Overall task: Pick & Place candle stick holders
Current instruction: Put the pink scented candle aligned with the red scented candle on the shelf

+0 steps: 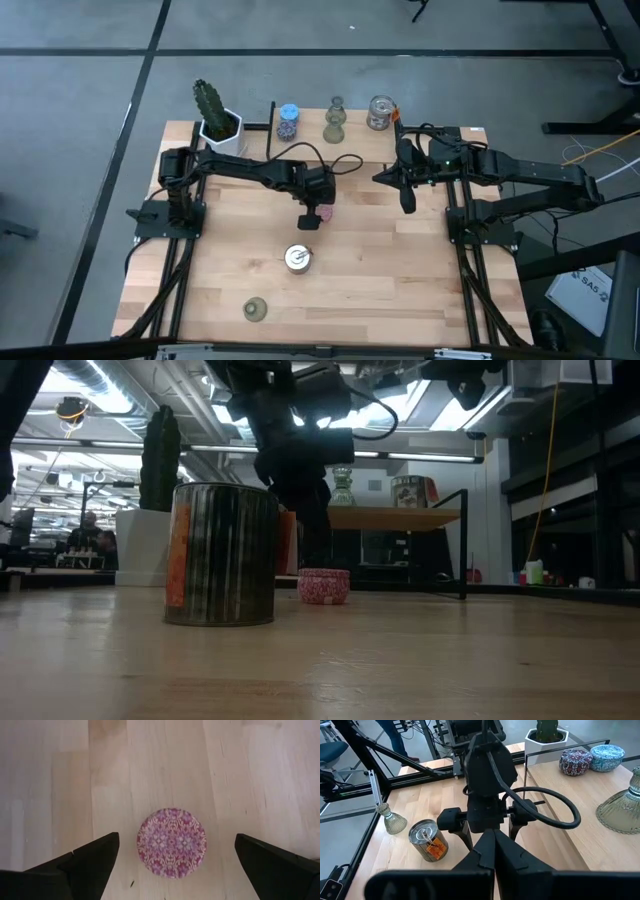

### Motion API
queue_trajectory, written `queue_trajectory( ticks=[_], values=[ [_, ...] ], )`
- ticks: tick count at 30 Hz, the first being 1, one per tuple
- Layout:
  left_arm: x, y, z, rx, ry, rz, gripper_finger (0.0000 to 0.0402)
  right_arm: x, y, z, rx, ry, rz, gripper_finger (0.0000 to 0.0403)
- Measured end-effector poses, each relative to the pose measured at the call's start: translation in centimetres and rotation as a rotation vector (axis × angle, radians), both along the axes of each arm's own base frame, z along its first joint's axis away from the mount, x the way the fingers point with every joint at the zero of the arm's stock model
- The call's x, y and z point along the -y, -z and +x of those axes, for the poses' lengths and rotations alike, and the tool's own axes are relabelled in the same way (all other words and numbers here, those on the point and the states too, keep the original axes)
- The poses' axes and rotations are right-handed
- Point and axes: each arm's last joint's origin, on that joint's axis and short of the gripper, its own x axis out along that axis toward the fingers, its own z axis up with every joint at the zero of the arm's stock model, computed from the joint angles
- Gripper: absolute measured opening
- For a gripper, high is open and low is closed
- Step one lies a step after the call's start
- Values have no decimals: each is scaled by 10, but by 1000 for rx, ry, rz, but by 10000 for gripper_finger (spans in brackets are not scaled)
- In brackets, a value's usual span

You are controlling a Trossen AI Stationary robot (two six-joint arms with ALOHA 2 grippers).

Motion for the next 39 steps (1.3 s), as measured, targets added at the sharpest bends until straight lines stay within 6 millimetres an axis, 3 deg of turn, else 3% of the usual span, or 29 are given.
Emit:
queue_trajectory(
  ticks=[10,25,32,39],
  values=[
    [2,27,7,-74,15,56,395,0,0,0,-4,0,0,1],
    [4,49,14,-99,27,45,395,1,4,-2,-46,26,-7,1],
    [5,49,14,-103,28,43,395,1,4,-2,-47,26,-7,1],
    [4,31,22,-81,27,46,395,1,4,-2,-50,26,-7,1]
  ],
)
